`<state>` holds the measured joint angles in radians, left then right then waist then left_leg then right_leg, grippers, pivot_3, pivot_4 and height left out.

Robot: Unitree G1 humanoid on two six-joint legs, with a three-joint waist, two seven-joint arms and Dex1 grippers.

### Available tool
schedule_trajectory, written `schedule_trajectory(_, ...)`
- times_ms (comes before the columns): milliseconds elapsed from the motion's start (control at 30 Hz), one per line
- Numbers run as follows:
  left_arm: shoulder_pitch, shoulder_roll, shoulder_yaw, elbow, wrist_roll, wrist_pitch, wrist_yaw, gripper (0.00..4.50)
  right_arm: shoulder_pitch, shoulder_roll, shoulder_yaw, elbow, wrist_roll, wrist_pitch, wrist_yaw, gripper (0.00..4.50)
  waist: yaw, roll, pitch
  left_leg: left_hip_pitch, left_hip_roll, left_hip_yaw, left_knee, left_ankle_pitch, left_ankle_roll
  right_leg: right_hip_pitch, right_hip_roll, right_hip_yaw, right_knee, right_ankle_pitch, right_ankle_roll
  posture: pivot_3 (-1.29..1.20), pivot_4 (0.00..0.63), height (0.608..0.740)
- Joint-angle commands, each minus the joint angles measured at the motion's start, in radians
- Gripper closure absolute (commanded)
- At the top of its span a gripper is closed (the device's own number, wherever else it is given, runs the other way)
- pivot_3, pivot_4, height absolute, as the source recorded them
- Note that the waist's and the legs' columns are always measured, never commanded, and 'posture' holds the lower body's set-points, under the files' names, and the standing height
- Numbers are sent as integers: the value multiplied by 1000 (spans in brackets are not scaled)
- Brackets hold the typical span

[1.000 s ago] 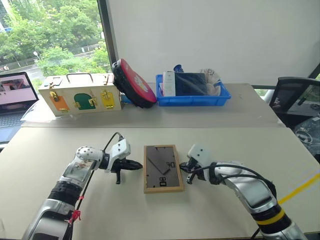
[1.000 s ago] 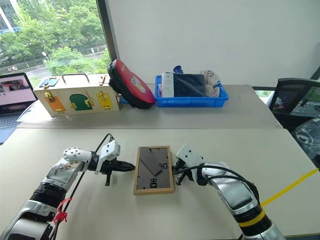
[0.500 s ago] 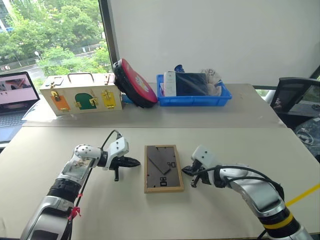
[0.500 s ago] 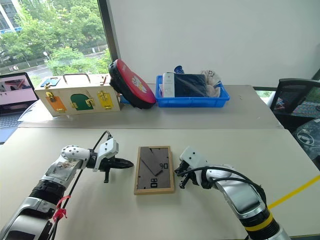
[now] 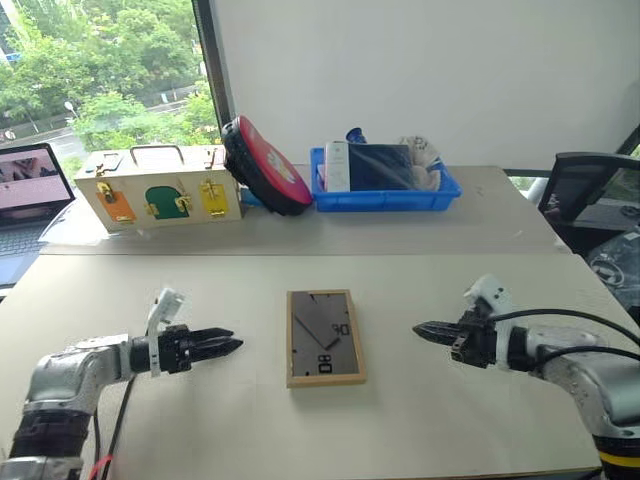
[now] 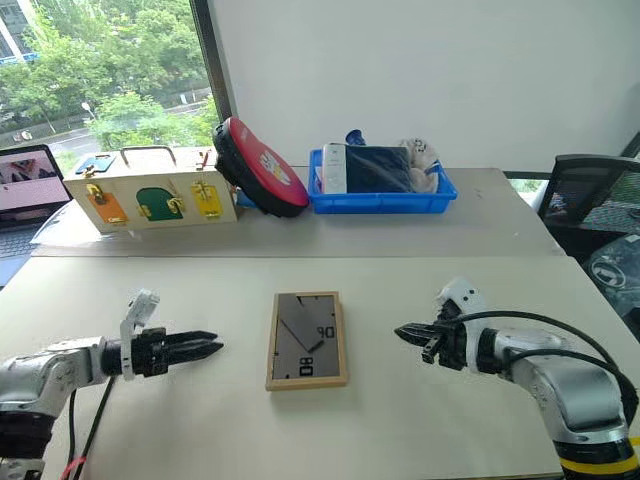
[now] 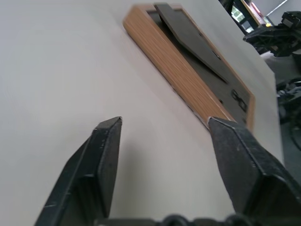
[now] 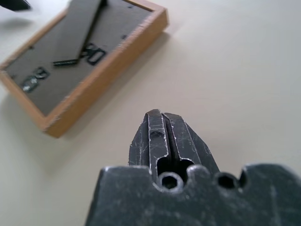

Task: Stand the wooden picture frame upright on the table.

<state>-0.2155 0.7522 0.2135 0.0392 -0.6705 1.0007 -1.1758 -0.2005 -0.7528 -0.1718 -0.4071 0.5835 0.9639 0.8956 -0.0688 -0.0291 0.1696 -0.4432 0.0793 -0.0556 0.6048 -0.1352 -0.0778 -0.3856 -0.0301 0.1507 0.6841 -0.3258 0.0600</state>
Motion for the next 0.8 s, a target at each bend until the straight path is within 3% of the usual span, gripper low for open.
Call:
schedule_trajectory(33, 38, -48, 38, -169, -29, 64, 170, 67, 7, -15, 13, -80, 77, 8, 40, 4500, 2, 0, 0, 0, 0, 0, 0, 0, 0, 0, 0, 0, 0, 0, 0, 0, 150, 735)
schedule_trajectory(100, 38, -82, 14, -260, -78, 173, 244, 67, -3, -2, 72, -59, 32, -33, 22, 4500, 6, -1, 0, 0, 0, 0, 1, 0, 0, 1, -1, 0, 0, 0, 0, 0, 150, 735)
schedule_trajectory(200, -36, -217, 94, -278, -215, 388, 376, 67, -26, 5, 156, 1, -56, -104, -9, 4500, 12, -2, 0, 0, -1, 0, 2, 0, 0, 1, -1, 0, -2, 0, 1, 0, 150, 735)
schedule_trajectory(367, -116, -317, 109, -297, -207, 595, 564, 67, -77, 1, 285, 112, -191, -243, 0, 4500, 12, -3, 1, -1, -1, 0, 2, 0, 0, 0, -1, 0, -2, 0, 1, 0, 150, 735)
schedule_trajectory(800, -215, -352, -5, -251, -196, 614, 785, 67, -225, 120, 416, 285, -300, -382, 34, 4500, 25, -2, 0, 3, -1, 0, 2, 0, -1, 5, -1, 0, -2, 1, 1, 0, 150, 735)
